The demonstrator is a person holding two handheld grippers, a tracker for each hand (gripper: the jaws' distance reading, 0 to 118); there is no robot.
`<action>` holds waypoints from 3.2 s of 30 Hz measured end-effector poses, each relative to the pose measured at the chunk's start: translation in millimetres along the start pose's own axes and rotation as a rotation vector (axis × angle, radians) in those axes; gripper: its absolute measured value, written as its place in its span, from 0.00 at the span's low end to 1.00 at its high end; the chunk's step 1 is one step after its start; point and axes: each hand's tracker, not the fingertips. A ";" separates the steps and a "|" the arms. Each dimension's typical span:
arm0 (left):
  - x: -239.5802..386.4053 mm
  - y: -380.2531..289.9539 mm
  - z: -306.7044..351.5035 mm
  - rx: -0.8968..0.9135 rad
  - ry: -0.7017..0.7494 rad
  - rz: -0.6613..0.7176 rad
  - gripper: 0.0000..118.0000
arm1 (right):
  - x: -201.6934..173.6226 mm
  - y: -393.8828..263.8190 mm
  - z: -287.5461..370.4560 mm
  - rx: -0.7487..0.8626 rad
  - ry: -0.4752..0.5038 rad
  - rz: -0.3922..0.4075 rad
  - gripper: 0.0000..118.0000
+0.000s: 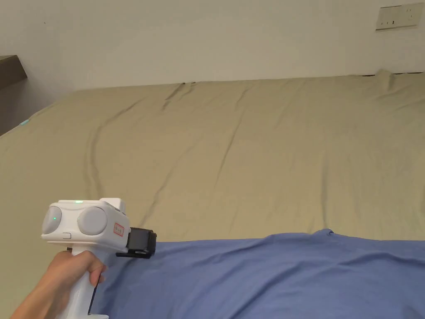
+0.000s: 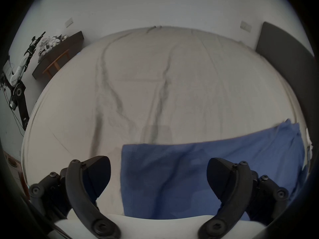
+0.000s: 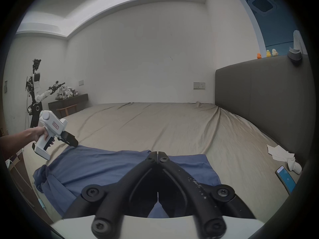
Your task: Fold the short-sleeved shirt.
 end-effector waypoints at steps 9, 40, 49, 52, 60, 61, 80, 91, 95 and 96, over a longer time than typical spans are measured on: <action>18.1 -6.0 16.7 0.076 -0.044 0.036 0.03 | 8.3 -1.4 -4.5 -0.041 -0.007 0.002 0.02; 24.9 -4.1 5.2 0.124 0.006 -0.106 0.03 | 106.1 22.8 -228.0 -0.801 0.055 0.032 0.08; 12.3 27.8 35.1 0.261 0.011 -0.027 0.03 | 111.7 76.0 -206.1 -0.454 -0.045 -0.080 0.08; 18.7 21.3 55.9 0.309 0.046 -0.075 0.02 | 103.9 83.4 -188.5 -0.466 -0.040 -0.002 0.08; 21.9 -72.1 148.7 0.439 0.064 0.094 0.03 | 83.8 37.6 -74.0 -0.309 -0.080 -0.093 0.08; 24.0 -87.0 158.7 0.426 0.072 0.096 0.03 | 79.9 29.1 -59.1 -0.296 -0.102 -0.089 0.08; 18.5 -262.6 180.3 0.351 0.047 0.112 0.03 | 72.3 -116.0 70.6 -0.287 -0.144 -0.189 0.08; 60.2 -295.1 231.8 0.616 0.027 0.074 0.91 | 40.4 -94.6 107.4 0.006 -0.186 -0.149 0.99; 42.6 -289.1 245.5 0.724 0.062 0.030 0.90 | 20.1 -65.3 133.8 0.158 -0.174 -0.093 0.99; 37.5 -288.1 245.7 0.753 0.053 0.039 0.90 | 15.1 -57.5 141.1 0.190 -0.162 -0.094 0.99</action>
